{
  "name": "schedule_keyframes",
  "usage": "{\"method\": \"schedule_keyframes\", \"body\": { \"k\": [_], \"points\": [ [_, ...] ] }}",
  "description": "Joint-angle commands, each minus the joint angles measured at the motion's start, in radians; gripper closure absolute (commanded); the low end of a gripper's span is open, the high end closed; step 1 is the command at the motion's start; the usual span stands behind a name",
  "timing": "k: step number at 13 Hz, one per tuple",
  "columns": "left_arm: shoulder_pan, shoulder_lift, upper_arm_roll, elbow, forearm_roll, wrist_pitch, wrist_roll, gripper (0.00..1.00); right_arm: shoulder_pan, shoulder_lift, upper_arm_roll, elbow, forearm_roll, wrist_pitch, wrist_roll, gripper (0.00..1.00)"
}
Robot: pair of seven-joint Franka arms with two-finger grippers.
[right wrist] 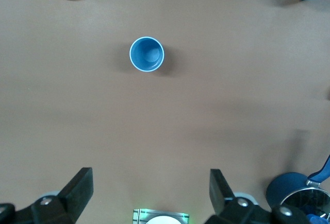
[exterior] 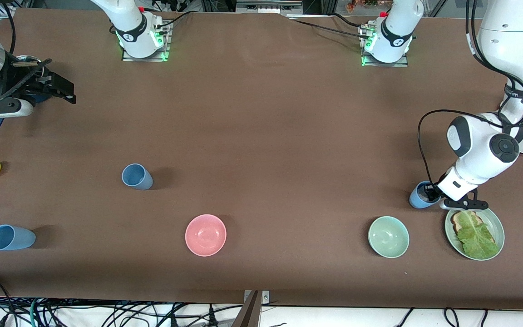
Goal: Stack blue cups with both arms
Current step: 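Close the left gripper on the rim of the tissue-filled blue cup, then lift the tissue cup with the left gripper while the right gripper reaches another cup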
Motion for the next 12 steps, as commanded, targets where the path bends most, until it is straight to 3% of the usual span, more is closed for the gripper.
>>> {"method": "schedule_keyframes", "body": {
  "k": [1,5,11,12],
  "points": [
    [-0.008,-0.046,-0.005,0.002,-0.033,-0.009,0.036,1.0,0.003,-0.002,0.003,0.002,-0.013,0.004,0.013,0.0],
    [-0.055,-0.1,-0.003,0.006,-0.08,-0.063,0.018,1.0,0.003,0.039,0.003,-0.035,-0.013,0.086,0.015,0.0],
    [-0.149,-0.165,0.006,0.022,-0.08,-0.175,-0.142,1.0,0.012,0.232,0.003,-0.03,-0.008,0.3,0.016,0.0],
    [-0.173,-0.178,0.006,0.022,-0.08,-0.193,-0.185,1.0,0.017,0.251,0.003,-0.035,-0.007,0.323,0.016,0.06]
  ]
}}
